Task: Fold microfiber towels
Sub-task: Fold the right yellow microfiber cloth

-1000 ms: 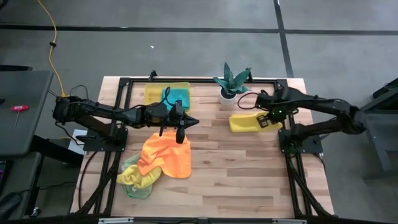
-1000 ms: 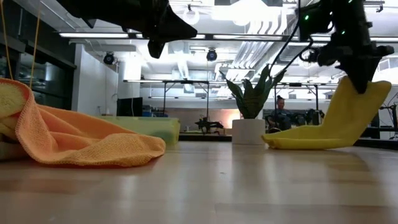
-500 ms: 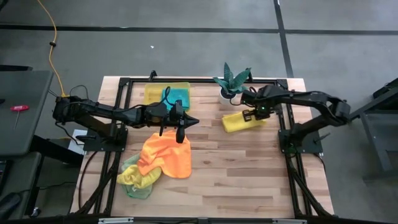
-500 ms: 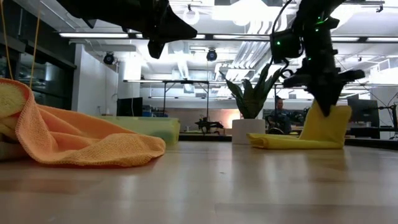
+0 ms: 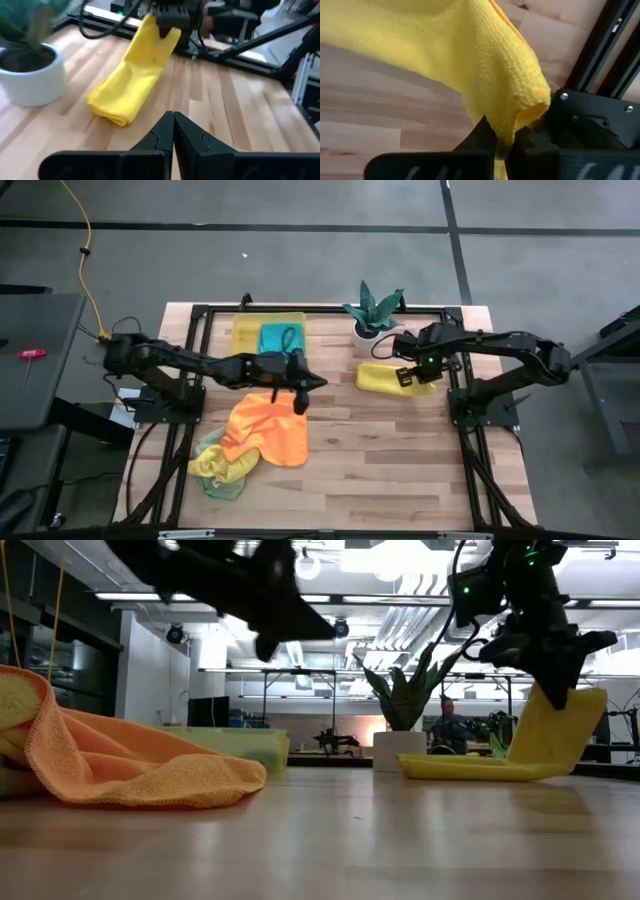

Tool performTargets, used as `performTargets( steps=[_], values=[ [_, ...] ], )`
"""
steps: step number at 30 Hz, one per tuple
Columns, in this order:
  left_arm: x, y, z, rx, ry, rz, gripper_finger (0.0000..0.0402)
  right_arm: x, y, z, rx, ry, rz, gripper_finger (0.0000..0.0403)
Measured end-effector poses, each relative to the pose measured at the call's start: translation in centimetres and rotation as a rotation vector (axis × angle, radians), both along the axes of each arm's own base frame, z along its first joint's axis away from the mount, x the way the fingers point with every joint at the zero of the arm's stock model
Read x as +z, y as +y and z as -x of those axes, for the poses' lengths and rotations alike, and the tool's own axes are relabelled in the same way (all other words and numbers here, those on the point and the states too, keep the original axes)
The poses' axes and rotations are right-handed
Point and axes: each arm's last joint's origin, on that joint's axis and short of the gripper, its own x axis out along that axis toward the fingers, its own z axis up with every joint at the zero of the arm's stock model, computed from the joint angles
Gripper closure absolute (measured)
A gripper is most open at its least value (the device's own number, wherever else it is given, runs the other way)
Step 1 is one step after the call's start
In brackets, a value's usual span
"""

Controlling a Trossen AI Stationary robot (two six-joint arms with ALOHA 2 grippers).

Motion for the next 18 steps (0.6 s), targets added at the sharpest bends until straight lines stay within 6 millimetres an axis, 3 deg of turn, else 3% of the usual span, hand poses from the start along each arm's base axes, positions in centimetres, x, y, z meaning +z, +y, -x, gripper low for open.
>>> performTargets(
  steps=[7,11,18],
  values=[
    [-1.9,1.1,-7.0,-0.080,0.139,-0.120,0.0402,0.2,0.5,0.0,0.043,-0.014,-0.002,0.0403],
    [-4.0,2.4,-10.7,-0.089,0.247,-0.217,0.0402,0.2,0.6,0.0,0.074,-0.017,-0.008,0.0403],
    [-7.5,4.4,-15.0,0.031,0.341,-0.234,0.0401,0.2,0.6,-0.2,0.095,-0.032,-0.006,0.0403]
  ],
)
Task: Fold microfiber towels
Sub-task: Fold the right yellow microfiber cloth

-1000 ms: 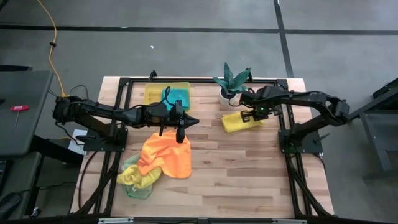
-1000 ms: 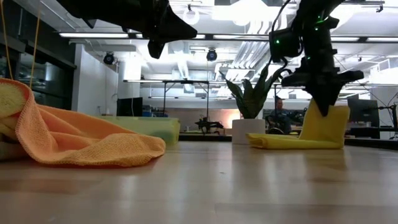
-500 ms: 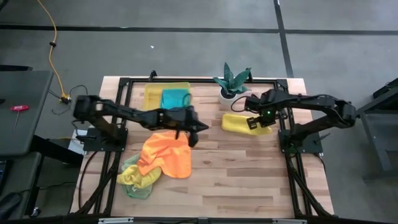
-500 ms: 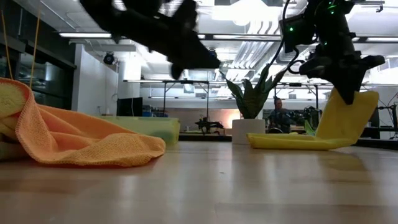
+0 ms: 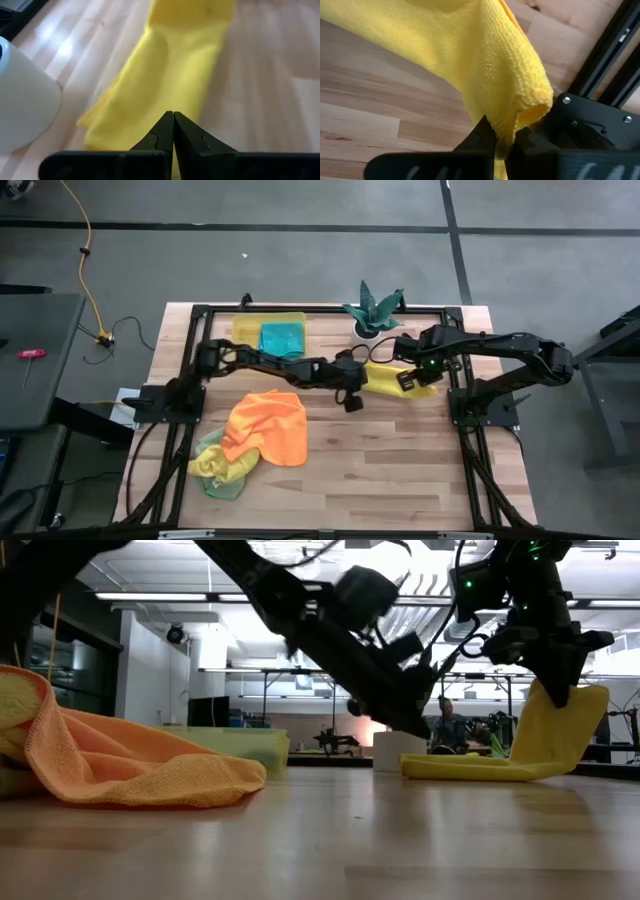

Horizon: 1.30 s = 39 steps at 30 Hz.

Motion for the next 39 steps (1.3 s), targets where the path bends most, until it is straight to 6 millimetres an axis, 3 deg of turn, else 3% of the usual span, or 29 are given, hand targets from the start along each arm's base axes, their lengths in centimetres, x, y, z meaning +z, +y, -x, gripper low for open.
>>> performTargets(
  steps=[5,12,17,25,30,34,39],
  values=[
    [-1.7,0.3,-1.4,0.049,0.018,-0.026,0.0402,0.0,-0.1,-0.2,0.018,-0.020,0.005,0.0403],
    [-4.1,0.4,-1.5,0.072,0.098,-0.025,0.0402,0.0,-0.1,-0.3,0.041,-0.032,0.002,0.0403],
    [-4.3,-0.1,-1.3,0.073,0.126,0.029,0.0402,0.0,-0.1,-0.5,0.061,-0.060,-0.015,0.0403],
    [-4.2,-4.1,-1.7,0.010,0.084,0.319,0.0402,0.0,0.1,-0.6,0.140,-0.108,-0.097,0.0403],
    [-4.3,-7.3,-2.0,-0.032,0.088,0.331,0.0402,0.0,0.4,-0.9,0.138,-0.139,-0.133,0.0403],
    [-4.2,-7.8,-2.1,-0.026,0.071,0.339,0.0402,0.0,1.0,-1.7,0.112,-0.196,-0.130,0.0403],
    [-4.0,-7.0,-2.0,-0.013,0.063,0.351,0.0402,0.1,1.7,-3.0,0.085,-0.294,-0.106,0.0403]
  ],
)
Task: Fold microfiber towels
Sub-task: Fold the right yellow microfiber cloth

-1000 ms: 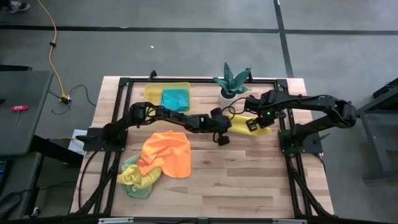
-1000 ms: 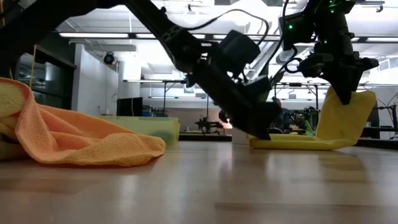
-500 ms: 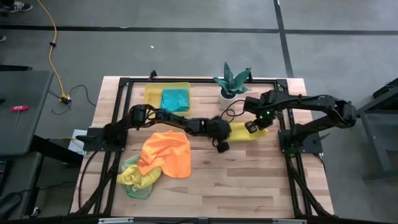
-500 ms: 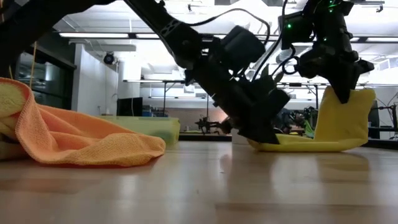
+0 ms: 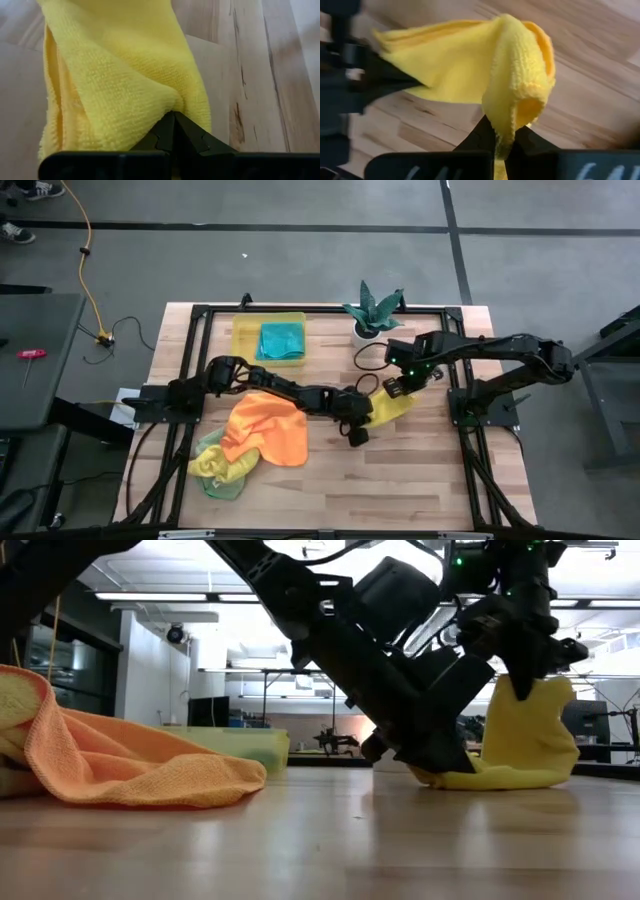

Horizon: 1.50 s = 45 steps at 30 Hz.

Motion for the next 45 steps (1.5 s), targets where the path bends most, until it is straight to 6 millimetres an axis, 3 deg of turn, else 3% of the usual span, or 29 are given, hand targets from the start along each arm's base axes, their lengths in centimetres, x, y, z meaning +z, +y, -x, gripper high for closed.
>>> performTargets(
  steps=[12,27,32,37,45],
  values=[
    [0.8,2.6,0.7,-0.003,0.045,-0.014,0.0402,0.0,0.9,-0.6,-0.032,-0.014,0.049,0.0403],
    [6.7,4.0,3.9,-0.002,0.170,-0.090,0.0401,0.1,0.9,-1.3,0.003,-0.091,0.070,0.0403],
    [4.8,3.7,5.8,0.028,0.236,-0.074,0.0401,0.3,0.9,-1.9,0.008,-0.160,0.081,0.0403],
    [3.6,2.1,8.0,0.092,0.210,-0.044,0.0401,0.3,0.9,-1.9,0.016,-0.159,0.087,0.0403],
    [5.0,0.7,10.1,0.154,0.090,-0.083,0.0401,0.3,0.9,-1.8,0.014,-0.139,0.099,0.0403]
  ],
)
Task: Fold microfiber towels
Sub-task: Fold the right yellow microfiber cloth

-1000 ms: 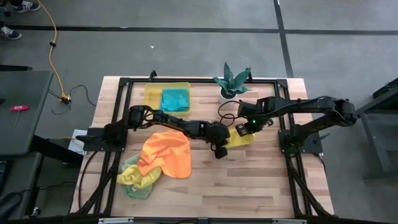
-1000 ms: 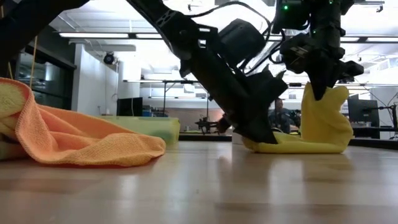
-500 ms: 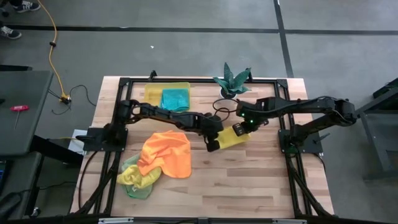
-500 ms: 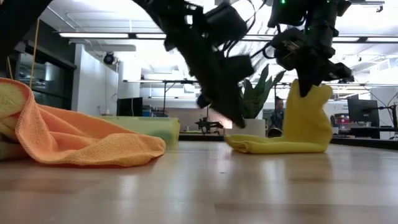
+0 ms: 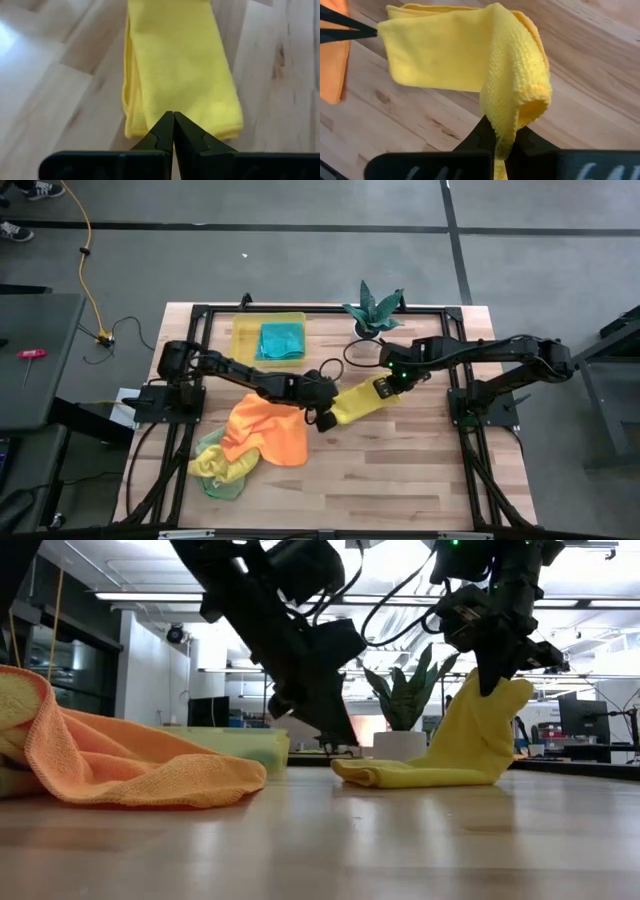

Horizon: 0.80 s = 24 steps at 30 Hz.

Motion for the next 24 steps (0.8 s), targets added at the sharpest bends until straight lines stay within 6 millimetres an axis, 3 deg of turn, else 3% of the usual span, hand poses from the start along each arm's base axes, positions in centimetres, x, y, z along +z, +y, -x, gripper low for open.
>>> performTargets(
  steps=[6,9,18,24],
  values=[
    [1.6,0.0,-0.6,0.004,-0.124,-0.012,0.0401,0.0,0.0,0.0,0.006,0.000,-0.004,0.0403],
    [1.4,-0.7,-0.5,-0.036,-0.094,-0.026,0.0401,0.0,0.0,0.0,0.006,-0.001,-0.004,0.0403],
    [-2.4,-2.8,2.2,-0.055,-0.051,0.026,0.0401,0.0,0.0,0.0,0.004,0.000,-0.004,0.0403],
    [-2.7,-2.4,1.8,-0.064,-0.093,0.004,0.0401,0.0,0.0,0.0,-0.016,0.001,-0.010,0.0403]
  ],
)
